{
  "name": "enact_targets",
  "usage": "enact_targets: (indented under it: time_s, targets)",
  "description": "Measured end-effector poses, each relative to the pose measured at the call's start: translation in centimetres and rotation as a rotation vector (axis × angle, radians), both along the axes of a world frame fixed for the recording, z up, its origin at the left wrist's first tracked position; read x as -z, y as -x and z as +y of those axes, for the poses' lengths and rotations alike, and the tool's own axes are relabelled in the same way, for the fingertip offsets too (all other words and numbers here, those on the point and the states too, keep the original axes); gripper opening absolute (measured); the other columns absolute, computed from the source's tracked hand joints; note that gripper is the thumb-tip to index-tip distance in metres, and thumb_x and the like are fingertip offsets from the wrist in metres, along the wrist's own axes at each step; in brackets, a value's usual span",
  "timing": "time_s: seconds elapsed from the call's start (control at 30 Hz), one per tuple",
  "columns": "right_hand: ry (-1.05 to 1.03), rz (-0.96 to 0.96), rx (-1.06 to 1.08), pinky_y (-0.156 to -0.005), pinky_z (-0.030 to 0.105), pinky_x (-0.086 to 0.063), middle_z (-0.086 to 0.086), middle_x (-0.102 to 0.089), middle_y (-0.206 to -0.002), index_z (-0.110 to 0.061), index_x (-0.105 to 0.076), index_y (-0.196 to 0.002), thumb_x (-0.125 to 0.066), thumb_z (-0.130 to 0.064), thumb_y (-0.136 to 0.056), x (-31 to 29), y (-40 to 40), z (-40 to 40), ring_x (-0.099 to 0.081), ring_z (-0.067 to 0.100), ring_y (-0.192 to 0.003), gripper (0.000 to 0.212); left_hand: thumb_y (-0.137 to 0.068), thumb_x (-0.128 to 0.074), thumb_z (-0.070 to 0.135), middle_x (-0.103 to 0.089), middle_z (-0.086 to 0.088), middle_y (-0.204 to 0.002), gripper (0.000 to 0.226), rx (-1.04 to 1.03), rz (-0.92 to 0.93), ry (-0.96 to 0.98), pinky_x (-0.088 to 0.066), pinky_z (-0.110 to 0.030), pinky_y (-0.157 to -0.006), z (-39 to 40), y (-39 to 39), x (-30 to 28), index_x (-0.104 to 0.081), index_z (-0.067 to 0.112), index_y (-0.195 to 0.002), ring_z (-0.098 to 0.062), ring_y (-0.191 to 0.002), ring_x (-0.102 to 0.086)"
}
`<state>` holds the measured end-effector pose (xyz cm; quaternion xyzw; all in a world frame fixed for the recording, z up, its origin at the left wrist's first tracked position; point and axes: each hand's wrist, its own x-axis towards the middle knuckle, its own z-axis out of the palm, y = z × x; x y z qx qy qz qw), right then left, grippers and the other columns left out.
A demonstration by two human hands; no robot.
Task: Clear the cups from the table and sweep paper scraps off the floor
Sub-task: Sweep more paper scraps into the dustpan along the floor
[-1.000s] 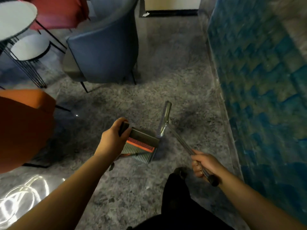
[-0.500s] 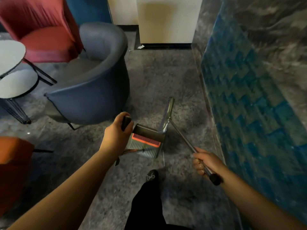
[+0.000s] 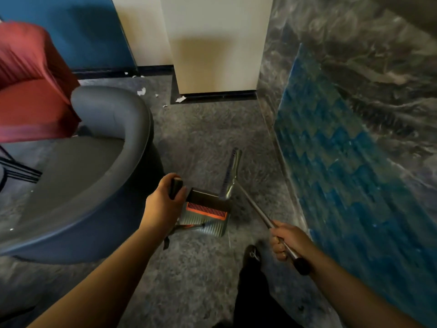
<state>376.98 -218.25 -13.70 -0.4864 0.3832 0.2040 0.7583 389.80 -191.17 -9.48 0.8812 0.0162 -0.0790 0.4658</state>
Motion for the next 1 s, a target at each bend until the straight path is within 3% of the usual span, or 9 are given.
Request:
enact_targets:
  time_s: [0.13, 0.2, 0.37, 0.5, 0.7, 0.9, 1.0]
  targets:
    - [0.028, -0.005, -0.021, -0.031, 0.012, -0.027, 0.001, -0.037, -0.041, 0.001, -0.033, -0.136, -0.033, 0.004, -0.099, 0.6, -9.8, -3.9, -0.032, 0.008, -0.026, 0.037, -0.092, -0.063, 0.037, -0.060, 0.017, -0.088, 0.030, -0.017, 0.001, 0.004, -0.043, -0.009, -0.046, -3.4, -9.0, 0.9, -0.054, 0.041, -0.121, 0.002, -0.071, -0.060]
    - [0.028, -0.006, -0.053, -0.032, 0.012, -0.027, 0.001, -0.036, -0.041, -0.008, -0.039, -0.128, -0.032, 0.003, -0.099, 1.1, -15.1, -6.0, -0.032, 0.008, -0.026, 0.032, -0.093, -0.063, 0.036, -0.060, 0.015, -0.089, 0.031, -0.039, 0.007, -0.008, -0.044, -0.010, -0.051, -5.3, -13.6, 1.0, -0.054, 0.039, -0.122, 0.001, -0.073, -0.060]
    - [0.051, 0.003, -0.123, -0.032, 0.013, -0.027, 0.003, -0.036, -0.048, -0.016, -0.036, -0.124, -0.034, 0.001, -0.100, 0.1, -27.0, -9.8, -0.033, 0.008, -0.029, 0.030, -0.092, -0.063, 0.034, -0.066, 0.001, -0.095, 0.026, -0.104, -0.014, -0.019, -0.058, -0.043, -0.068, -8.9, -23.6, 0.0, -0.053, 0.039, -0.116, -0.022, -0.074, -0.066]
    - [0.069, 0.031, -0.122, -0.031, 0.014, -0.028, 0.003, -0.036, -0.045, -0.015, -0.023, -0.146, -0.035, 0.000, -0.100, -0.6, -36.3, -11.2, -0.034, 0.008, -0.028, 0.050, -0.093, -0.062, 0.033, -0.064, 0.003, -0.088, 0.026, -0.156, -0.035, -0.028, -0.057, -0.041, -0.062, -9.7, -31.2, -0.5, -0.054, 0.037, -0.118, -0.021, -0.063, -0.064]
    - [0.101, 0.022, -0.137, -0.030, 0.015, -0.030, 0.004, -0.039, -0.044, -0.018, -0.017, -0.152, -0.036, 0.001, -0.100, 0.2, -51.0, -11.3, -0.035, 0.009, -0.026, 0.058, -0.092, -0.064, 0.035, -0.063, 0.010, -0.084, 0.026, -0.172, -0.051, -0.031, -0.048, -0.020, -0.052, -8.8, -45.1, 0.9, -0.053, 0.045, -0.113, -0.007, -0.064, -0.063]
    - [0.113, 0.032, -0.186, -0.031, 0.017, -0.032, 0.006, -0.042, -0.049, -0.015, -0.014, -0.153, -0.038, -0.001, -0.100, -0.2, -64.1, -10.3, -0.038, 0.010, -0.029, 0.060, -0.091, -0.064, 0.037, -0.059, 0.016, -0.084, 0.030, -0.168, -0.019, -0.013, -0.054, -0.029, -0.063, -7.2, -58.1, 0.6, -0.054, 0.041, -0.119, -0.010, -0.074, -0.064]
    - [0.122, 0.020, -0.188, -0.031, 0.015, -0.031, 0.008, -0.038, -0.053, -0.013, -0.016, -0.152, -0.038, 0.000, -0.100, -0.5, -70.1, -9.7, -0.036, 0.009, -0.027, 0.059, -0.092, -0.063, 0.036, -0.062, 0.005, -0.091, 0.034, -0.170, 0.009, -0.018, -0.058, -0.042, -0.071, -6.6, -64.0, -0.1, -0.053, 0.038, -0.124, -0.022, -0.079, -0.066]
